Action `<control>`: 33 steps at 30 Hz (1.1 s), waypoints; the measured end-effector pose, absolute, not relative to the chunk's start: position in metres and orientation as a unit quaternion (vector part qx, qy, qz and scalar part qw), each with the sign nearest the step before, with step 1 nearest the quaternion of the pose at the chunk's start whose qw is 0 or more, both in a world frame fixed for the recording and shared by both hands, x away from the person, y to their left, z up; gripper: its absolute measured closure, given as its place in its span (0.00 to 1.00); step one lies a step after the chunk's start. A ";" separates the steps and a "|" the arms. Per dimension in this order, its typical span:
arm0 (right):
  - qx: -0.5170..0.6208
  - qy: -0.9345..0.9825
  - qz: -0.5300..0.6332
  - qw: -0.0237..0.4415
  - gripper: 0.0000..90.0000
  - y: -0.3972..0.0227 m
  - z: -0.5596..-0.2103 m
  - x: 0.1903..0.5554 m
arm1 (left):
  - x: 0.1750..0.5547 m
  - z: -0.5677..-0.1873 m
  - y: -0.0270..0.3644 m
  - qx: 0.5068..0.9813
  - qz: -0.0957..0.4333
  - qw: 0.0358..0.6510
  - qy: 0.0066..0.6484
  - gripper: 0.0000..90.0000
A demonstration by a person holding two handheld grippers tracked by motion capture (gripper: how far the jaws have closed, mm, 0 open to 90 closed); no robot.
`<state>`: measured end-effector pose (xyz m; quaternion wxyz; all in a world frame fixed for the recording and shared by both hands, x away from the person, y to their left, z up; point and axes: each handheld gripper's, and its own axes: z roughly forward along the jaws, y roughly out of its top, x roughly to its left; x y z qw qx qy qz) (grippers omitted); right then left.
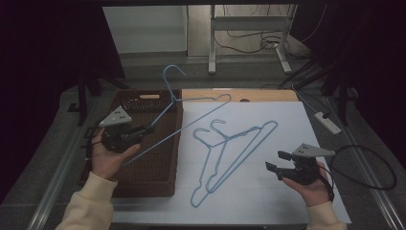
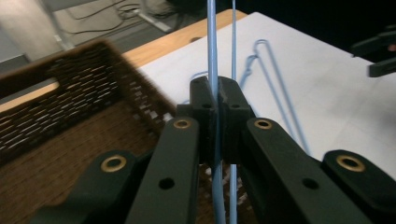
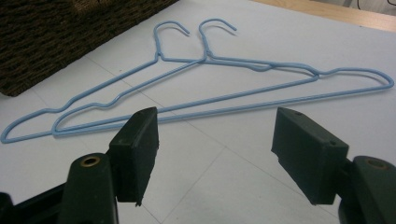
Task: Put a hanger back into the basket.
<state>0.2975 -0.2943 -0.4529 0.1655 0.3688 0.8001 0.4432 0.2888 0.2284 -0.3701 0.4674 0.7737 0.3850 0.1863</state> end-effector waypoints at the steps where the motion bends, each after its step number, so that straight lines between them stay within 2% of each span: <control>1: 0.369 0.800 0.443 0.166 0.36 -0.295 -0.454 0.298 | 0.288 -0.371 0.234 0.769 0.189 0.468 0.391 0.97; 23: 0.375 0.800 0.438 0.167 0.32 -0.299 -0.463 0.298 | 0.275 -0.391 0.306 0.730 0.223 0.440 0.472 0.97; 33: 0.374 0.804 0.433 0.164 0.32 -0.296 -0.466 0.299 | 0.283 -0.407 0.316 0.733 0.221 0.416 0.492 0.97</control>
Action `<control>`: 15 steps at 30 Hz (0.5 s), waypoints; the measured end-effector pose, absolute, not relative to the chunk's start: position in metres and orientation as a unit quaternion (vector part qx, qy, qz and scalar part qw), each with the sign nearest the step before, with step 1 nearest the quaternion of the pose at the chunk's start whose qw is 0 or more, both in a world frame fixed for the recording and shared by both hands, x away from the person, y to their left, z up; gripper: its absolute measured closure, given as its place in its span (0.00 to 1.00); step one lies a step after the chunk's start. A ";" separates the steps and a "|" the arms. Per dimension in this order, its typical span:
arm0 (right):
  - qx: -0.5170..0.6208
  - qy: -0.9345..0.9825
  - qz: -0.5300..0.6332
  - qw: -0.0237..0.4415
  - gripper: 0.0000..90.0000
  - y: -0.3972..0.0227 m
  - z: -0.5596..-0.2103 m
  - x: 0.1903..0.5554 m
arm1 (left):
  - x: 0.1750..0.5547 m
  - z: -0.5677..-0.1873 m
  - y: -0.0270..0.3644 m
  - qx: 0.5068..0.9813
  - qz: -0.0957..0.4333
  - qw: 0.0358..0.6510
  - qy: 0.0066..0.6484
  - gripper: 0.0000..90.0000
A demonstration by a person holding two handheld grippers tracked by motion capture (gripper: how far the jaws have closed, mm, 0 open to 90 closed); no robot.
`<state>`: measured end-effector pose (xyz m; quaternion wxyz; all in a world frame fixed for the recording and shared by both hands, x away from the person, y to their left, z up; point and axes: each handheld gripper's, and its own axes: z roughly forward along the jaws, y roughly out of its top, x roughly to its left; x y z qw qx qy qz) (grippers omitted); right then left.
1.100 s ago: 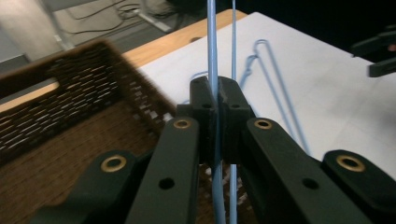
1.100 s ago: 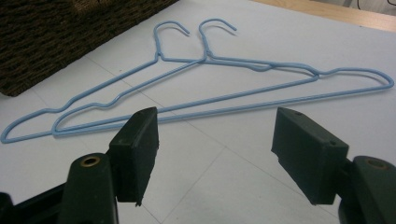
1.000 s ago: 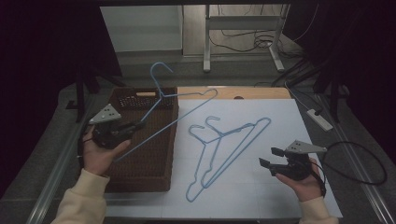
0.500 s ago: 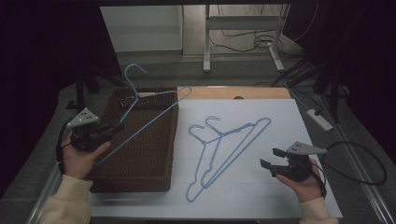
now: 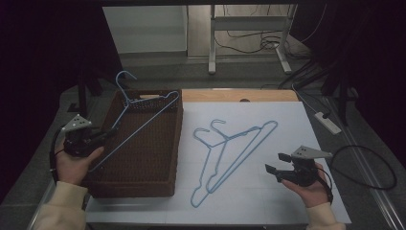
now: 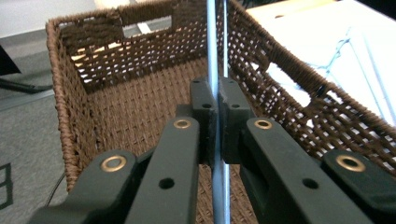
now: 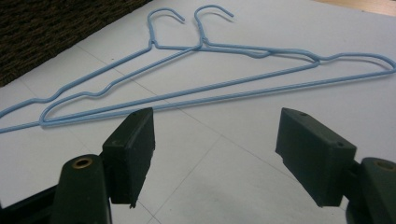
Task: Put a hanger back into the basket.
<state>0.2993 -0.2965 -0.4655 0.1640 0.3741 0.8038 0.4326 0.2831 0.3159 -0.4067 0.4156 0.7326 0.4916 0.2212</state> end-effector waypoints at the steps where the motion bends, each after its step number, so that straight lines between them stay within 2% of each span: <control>1: 0.374 0.804 0.432 0.163 0.32 -0.296 -0.466 0.299 | 0.284 -0.408 0.316 0.734 0.219 0.414 0.492 0.97; 15: 0.379 0.803 0.431 0.161 0.32 -0.297 -0.467 0.300 | 0.313 -0.433 0.301 0.774 0.202 0.339 0.495 0.97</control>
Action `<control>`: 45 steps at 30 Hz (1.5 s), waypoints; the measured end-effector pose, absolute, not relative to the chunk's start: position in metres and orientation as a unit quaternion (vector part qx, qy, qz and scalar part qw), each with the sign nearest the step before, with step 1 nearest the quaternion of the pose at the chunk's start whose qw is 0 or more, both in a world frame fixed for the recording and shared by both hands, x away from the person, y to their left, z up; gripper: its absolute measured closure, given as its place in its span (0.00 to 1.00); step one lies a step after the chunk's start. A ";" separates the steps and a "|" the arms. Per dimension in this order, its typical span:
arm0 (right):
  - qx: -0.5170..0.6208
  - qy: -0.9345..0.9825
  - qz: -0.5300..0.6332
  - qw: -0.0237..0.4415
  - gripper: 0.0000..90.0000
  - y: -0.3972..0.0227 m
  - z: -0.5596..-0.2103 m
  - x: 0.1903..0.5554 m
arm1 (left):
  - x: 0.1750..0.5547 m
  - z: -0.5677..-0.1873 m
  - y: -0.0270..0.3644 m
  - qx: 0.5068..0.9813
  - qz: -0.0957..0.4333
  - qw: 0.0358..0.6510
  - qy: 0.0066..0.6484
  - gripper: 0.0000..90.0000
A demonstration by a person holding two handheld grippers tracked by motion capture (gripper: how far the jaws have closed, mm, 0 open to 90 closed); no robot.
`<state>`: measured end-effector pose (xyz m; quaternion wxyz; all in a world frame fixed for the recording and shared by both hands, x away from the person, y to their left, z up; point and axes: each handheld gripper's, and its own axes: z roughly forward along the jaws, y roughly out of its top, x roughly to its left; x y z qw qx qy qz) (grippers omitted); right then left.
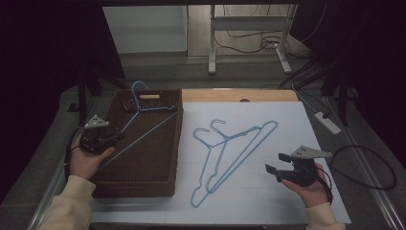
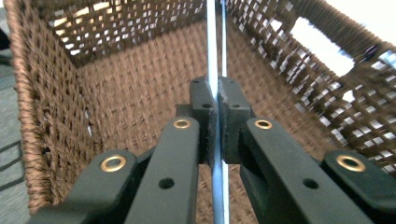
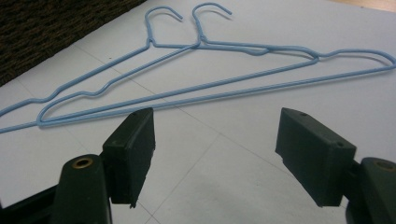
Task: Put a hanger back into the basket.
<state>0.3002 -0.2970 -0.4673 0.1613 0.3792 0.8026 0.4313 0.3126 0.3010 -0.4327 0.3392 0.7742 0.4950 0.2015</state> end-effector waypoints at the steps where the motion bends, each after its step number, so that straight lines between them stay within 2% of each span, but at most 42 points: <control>1: 0.379 0.804 0.430 0.161 0.32 -0.297 -0.467 0.300 | 0.315 -0.435 0.301 0.777 0.205 0.332 0.495 0.97; 12: 0.382 0.806 0.424 0.158 0.32 -0.297 -0.469 0.301 | 0.327 -0.444 0.305 0.784 0.196 0.267 0.526 0.96; 24: 0.390 0.801 0.425 0.162 0.32 -0.299 -0.469 0.302 | 0.335 -0.450 0.304 0.783 0.178 0.224 0.553 0.94; 29: 0.388 0.802 0.425 0.160 0.32 -0.298 -0.469 0.302 | 0.347 -0.460 0.301 0.795 0.150 0.164 0.565 0.90; 31: 0.388 0.802 0.425 0.160 0.32 -0.298 -0.469 0.302 | 0.348 -0.462 0.301 0.794 0.149 0.164 0.565 0.90; 33: 0.389 0.802 0.425 0.159 0.32 -0.298 -0.469 0.302 | 0.349 -0.464 0.303 0.793 0.150 0.170 0.566 0.86; 36: 0.388 0.802 0.426 0.158 0.32 -0.299 -0.469 0.301 | 0.348 -0.461 0.303 0.786 0.165 0.182 0.567 0.70; 40: 0.388 0.803 0.425 0.158 0.32 -0.298 -0.469 0.301 | 0.340 -0.452 0.301 0.785 0.184 0.214 0.551 0.60; 45: 0.388 0.803 0.425 0.157 0.32 -0.298 -0.469 0.301 | 0.322 -0.434 0.300 0.783 0.189 0.288 0.518 0.48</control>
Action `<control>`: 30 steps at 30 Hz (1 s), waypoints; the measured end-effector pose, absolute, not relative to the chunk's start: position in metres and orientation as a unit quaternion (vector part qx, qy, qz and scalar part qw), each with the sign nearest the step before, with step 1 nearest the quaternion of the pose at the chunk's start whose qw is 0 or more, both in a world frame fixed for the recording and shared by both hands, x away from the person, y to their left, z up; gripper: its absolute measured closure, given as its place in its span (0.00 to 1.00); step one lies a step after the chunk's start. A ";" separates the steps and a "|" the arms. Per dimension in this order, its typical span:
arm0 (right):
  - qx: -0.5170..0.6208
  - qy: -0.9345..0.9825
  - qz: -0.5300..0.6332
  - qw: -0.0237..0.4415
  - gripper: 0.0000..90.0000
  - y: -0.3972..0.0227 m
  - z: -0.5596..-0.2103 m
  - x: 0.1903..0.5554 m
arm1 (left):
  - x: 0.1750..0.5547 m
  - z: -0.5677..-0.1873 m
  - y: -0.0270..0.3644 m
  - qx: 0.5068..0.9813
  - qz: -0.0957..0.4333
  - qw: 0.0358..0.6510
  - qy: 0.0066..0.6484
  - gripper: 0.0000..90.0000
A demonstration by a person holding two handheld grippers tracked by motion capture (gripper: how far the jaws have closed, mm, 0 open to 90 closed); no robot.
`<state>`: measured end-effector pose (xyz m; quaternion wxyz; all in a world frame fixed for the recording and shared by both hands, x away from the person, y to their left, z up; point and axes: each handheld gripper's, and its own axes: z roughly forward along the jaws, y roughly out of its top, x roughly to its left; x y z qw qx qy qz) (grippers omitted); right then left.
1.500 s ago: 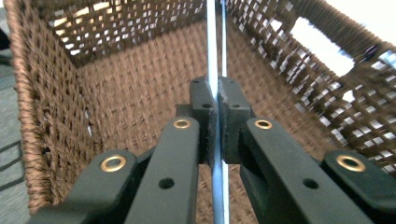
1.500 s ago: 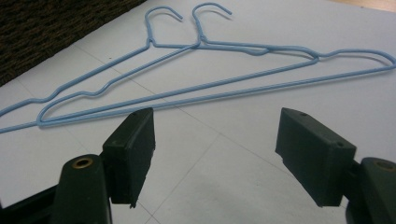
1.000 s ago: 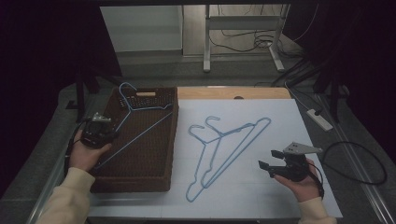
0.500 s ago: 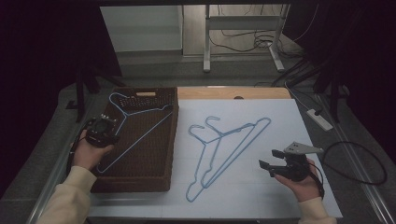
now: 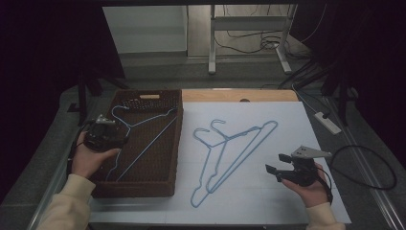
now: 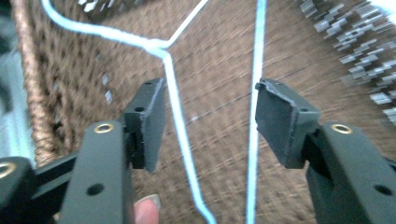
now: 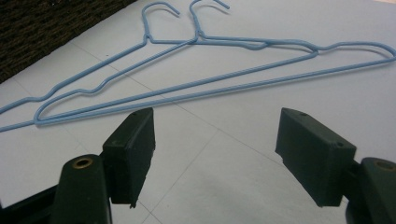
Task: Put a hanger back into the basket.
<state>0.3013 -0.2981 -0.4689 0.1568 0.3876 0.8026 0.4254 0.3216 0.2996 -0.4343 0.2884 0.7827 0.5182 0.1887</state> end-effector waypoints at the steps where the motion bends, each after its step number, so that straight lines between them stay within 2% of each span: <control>1: 0.387 0.803 0.426 0.156 0.32 -0.298 -0.469 0.301 | 0.317 -0.431 0.299 0.780 0.184 0.307 0.513 0.47; 2: 0.388 0.803 0.425 0.156 0.32 -0.298 -0.469 0.301 | 0.317 -0.431 0.299 0.780 0.184 0.307 0.513 0.46; 4: 0.388 0.803 0.425 0.154 0.32 -0.298 -0.469 0.302 | 0.305 -0.423 0.296 0.777 0.180 0.346 0.493 0.44; 14: 0.386 0.805 0.424 0.151 0.32 -0.298 -0.469 0.302 | 0.272 -0.406 0.269 0.779 0.171 0.414 0.440 0.41; 30: 0.386 0.805 0.424 0.152 0.32 -0.297 -0.470 0.305 | 0.253 -0.412 0.241 0.771 0.182 0.460 0.401 0.39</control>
